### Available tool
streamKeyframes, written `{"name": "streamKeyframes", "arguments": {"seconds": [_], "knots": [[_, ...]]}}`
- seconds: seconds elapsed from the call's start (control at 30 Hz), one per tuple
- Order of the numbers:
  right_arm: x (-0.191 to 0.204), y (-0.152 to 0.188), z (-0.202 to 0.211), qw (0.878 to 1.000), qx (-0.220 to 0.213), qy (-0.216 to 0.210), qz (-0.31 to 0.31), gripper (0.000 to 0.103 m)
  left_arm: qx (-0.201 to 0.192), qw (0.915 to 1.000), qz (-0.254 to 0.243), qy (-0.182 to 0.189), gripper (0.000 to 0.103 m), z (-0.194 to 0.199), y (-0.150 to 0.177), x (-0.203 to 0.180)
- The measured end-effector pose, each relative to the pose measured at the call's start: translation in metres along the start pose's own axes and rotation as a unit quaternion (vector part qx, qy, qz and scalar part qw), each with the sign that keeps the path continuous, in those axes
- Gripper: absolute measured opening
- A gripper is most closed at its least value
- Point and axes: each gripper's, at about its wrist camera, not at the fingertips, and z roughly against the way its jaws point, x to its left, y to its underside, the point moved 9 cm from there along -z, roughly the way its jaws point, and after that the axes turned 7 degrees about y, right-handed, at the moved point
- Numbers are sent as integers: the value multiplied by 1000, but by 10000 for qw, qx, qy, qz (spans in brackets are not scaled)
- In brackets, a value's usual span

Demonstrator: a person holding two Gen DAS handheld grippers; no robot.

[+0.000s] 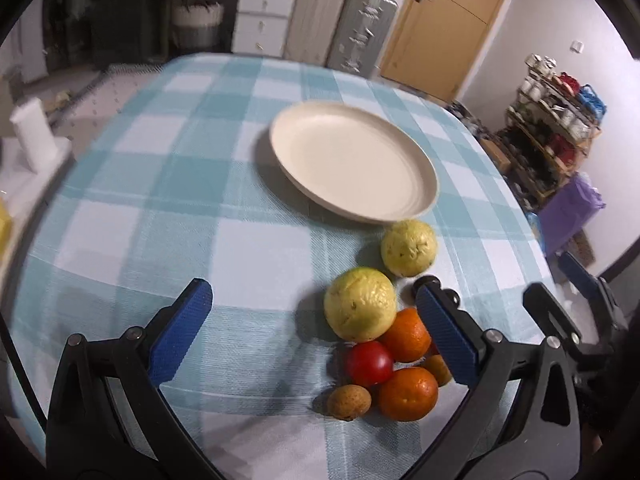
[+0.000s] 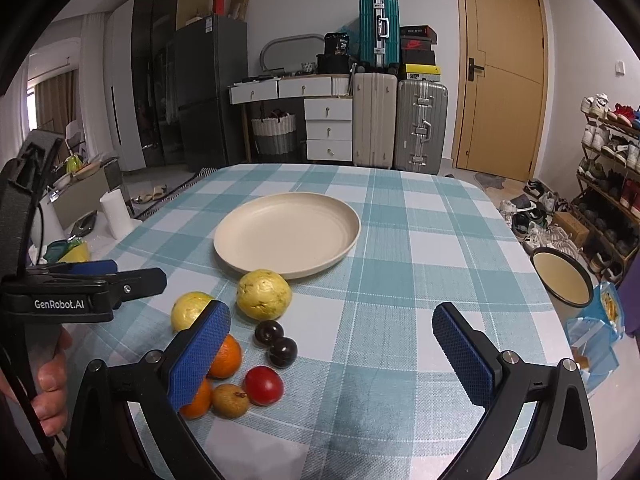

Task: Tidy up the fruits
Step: 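Lower the left tool around the large yellow guava and close it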

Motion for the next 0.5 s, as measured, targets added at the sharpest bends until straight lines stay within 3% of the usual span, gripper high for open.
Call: {"name": "streamKeyframes", "arguments": {"seconds": [0.33, 0.5], "knots": [[-2, -1, -30, 9997, 229, -86, -71, 103, 440, 9969, 186, 626, 96, -37, 2, 4], [1, -5, -39, 9997, 238, -102, -17, 103, 715, 9903, 332, 1146, 68, -54, 5, -2]]}}
